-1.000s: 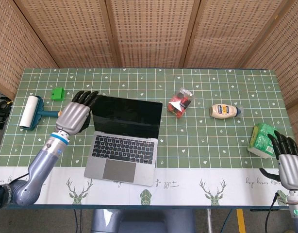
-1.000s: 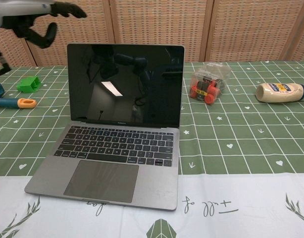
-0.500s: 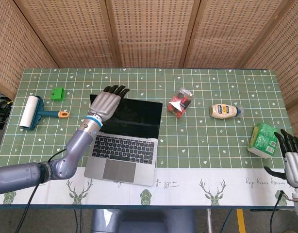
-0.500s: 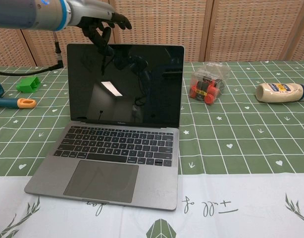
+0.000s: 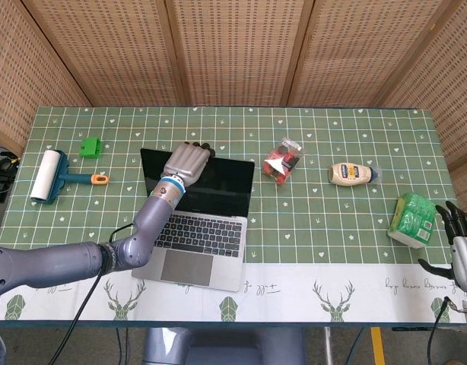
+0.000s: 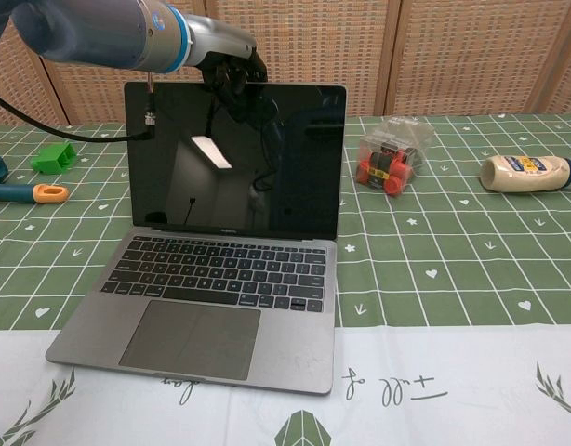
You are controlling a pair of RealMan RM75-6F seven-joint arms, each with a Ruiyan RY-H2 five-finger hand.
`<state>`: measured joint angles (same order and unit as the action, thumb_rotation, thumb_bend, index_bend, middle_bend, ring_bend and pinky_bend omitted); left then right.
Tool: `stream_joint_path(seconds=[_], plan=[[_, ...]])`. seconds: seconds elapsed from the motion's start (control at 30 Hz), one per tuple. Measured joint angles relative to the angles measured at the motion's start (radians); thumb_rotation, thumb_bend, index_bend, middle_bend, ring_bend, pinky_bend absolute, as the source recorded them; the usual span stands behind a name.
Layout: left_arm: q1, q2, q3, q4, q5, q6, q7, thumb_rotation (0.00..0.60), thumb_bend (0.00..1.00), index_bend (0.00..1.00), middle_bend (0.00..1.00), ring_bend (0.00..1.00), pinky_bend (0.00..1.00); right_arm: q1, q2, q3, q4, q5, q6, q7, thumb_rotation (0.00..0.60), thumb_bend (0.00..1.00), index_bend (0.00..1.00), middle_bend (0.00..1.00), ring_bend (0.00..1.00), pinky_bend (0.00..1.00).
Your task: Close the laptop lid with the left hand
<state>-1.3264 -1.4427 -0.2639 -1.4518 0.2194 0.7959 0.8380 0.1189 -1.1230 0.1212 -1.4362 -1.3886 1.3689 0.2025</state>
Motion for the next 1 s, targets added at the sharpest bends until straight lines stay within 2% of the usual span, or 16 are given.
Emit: stream_joint_path(seconds=[0.5,1.0], plan=[[0.014,0.103,0.006,-0.135,0.089,0.01,-0.083,0.6,1.0,0.41,0.31,0.3,0.33,0.002,-0.006,-0.009,-0.01,-0.015,0.004,-0.021,0.6,0.02,0.0,0.0,0.0,0.0],[0.018,0.191,0.053,-0.276,0.12,0.024,-0.138,0.6,1.0,0.43,0.32,0.34,0.36,0.001,-0.004,-0.017,-0.021,-0.027,0.008,-0.03,0.6,0.02,0.0,0.0,0.0,0.0]])
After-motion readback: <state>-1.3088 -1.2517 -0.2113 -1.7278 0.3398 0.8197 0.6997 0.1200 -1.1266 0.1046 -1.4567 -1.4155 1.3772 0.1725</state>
